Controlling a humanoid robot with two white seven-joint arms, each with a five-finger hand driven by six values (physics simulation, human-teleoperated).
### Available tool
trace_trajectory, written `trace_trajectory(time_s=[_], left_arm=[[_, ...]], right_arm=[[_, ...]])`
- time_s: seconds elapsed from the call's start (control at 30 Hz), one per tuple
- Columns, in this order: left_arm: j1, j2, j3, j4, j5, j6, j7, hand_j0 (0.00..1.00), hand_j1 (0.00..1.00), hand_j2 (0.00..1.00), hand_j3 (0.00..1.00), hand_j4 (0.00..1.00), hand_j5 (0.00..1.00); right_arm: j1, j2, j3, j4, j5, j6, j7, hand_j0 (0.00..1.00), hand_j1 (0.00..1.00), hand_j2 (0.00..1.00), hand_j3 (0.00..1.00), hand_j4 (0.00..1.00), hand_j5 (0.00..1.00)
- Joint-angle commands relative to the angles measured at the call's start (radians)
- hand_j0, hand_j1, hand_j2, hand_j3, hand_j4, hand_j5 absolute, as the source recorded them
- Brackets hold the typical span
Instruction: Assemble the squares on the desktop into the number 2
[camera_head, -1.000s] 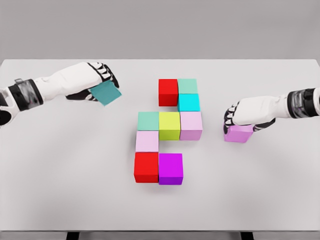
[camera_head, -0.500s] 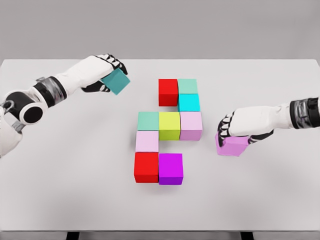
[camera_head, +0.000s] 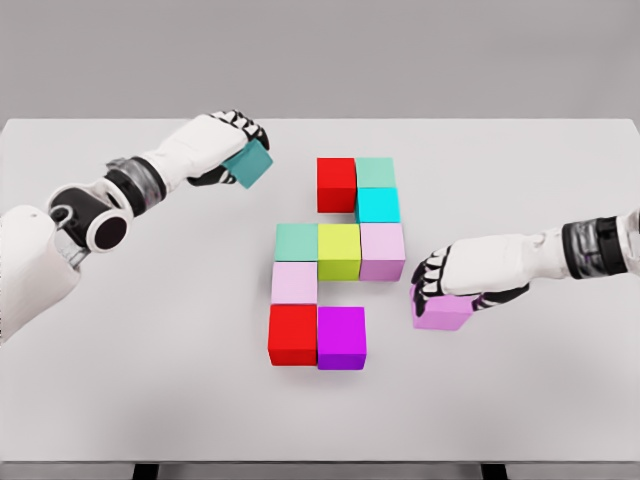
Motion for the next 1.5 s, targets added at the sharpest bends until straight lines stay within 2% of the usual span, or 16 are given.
trace_trajectory(time_s=[0.0, 0.17, 0.27, 0.43, 0.57, 0.73, 0.77, 0.8, 1.07, 1.17, 1.27, 1.37, 1.47], left_arm=[[-0.003, -0.016, -0.018, 0.002, -0.019, 0.002, 0.003, 0.37, 0.37, 0.37, 0.37, 0.37, 0.37], [-0.017, -0.036, -0.020, 0.044, -0.076, -0.010, 0.006, 0.38, 0.38, 0.38, 0.38, 0.38, 0.38], [-0.028, -0.037, -0.020, 0.091, -0.128, -0.128, 0.009, 0.38, 0.38, 0.38, 0.38, 0.38, 0.38], [-0.043, -0.036, -0.020, 0.102, -0.134, -0.314, 0.009, 0.38, 0.38, 0.38, 0.38, 0.38, 0.38], [-0.072, -0.042, -0.020, 0.157, -0.128, -0.420, 0.010, 0.38, 0.38, 0.38, 0.38, 0.38, 0.38], [-0.092, -0.071, -0.022, 0.262, -0.133, -0.426, 0.038, 0.38, 0.38, 0.38, 0.38, 0.38, 0.38], [-0.098, -0.088, -0.035, 0.277, -0.136, -0.426, 0.038, 0.39, 0.39, 0.39, 0.39, 0.39, 0.39], [-0.121, -0.100, -0.080, 0.300, -0.136, -0.426, 0.039, 0.39, 0.39, 0.39, 0.39, 0.39, 0.39], [-0.132, -0.086, -0.080, 0.298, -0.127, -0.506, 0.042, 0.39, 0.39, 0.39, 0.39, 0.39, 0.39], [-0.132, -0.086, -0.072, 0.302, -0.122, -0.587, 0.061, 0.39, 0.39, 0.39, 0.39, 0.39, 0.39], [-0.144, -0.076, -0.072, 0.315, -0.122, -0.587, 0.118, 0.39, 0.39, 0.39, 0.39, 0.39, 0.39], [-0.149, -0.072, -0.071, 0.332, -0.122, -0.587, 0.119, 0.39, 0.39, 0.39, 0.39, 0.39, 0.39], [-0.155, -0.083, -0.074, 0.381, -0.128, -0.587, 0.121, 0.39, 0.39, 0.39, 0.39, 0.39, 0.39]], right_arm=[[0.000, 0.014, 0.000, -0.003, -0.007, 0.003, -0.002, 0.65, 0.65, 0.65, 0.65, 0.65, 0.65], [0.008, 0.014, 0.000, -0.007, -0.008, 0.003, -0.005, 0.64, 0.64, 0.64, 0.64, 0.64, 0.64], [0.009, 0.006, 0.000, -0.010, -0.008, 0.003, -0.020, 0.64, 0.64, 0.64, 0.64, 0.64, 0.64], [0.011, -0.006, 0.002, -0.012, -0.010, 0.003, -0.071, 0.64, 0.64, 0.64, 0.64, 0.64, 0.64], [0.014, -0.015, 0.003, -0.012, -0.022, 0.003, -0.095, 0.64, 0.64, 0.64, 0.64, 0.64, 0.64], [0.034, -0.023, 0.005, -0.012, -0.042, 0.003, -0.095, 0.63, 0.63, 0.63, 0.63, 0.63, 0.63], [0.038, -0.024, 0.005, -0.012, -0.044, 0.003, -0.095, 0.63, 0.63, 0.63, 0.63, 0.63, 0.63], [0.046, -0.024, 0.005, -0.012, -0.044, 0.003, -0.095, 0.63, 0.63, 0.63, 0.63, 0.63, 0.63], [0.060, -0.026, 0.005, -0.012, -0.051, 0.003, -0.109, 0.62, 0.62, 0.62, 0.62, 0.62, 0.62], [0.058, -0.032, 0.005, -0.012, -0.059, 0.003, -0.118, 0.62, 0.62, 0.62, 0.62, 0.62, 0.62], [0.057, -0.055, 0.005, -0.013, -0.073, 0.003, -0.124, 0.61, 0.61, 0.61, 0.61, 0.61, 0.61], [0.057, -0.058, 0.006, -0.015, -0.087, 0.003, -0.124, 0.62, 0.62, 0.62, 0.62, 0.62, 0.62], [0.057, -0.057, 0.006, -0.017, -0.087, 0.003, -0.126, 0.62, 0.62, 0.62, 0.62, 0.62, 0.62]])
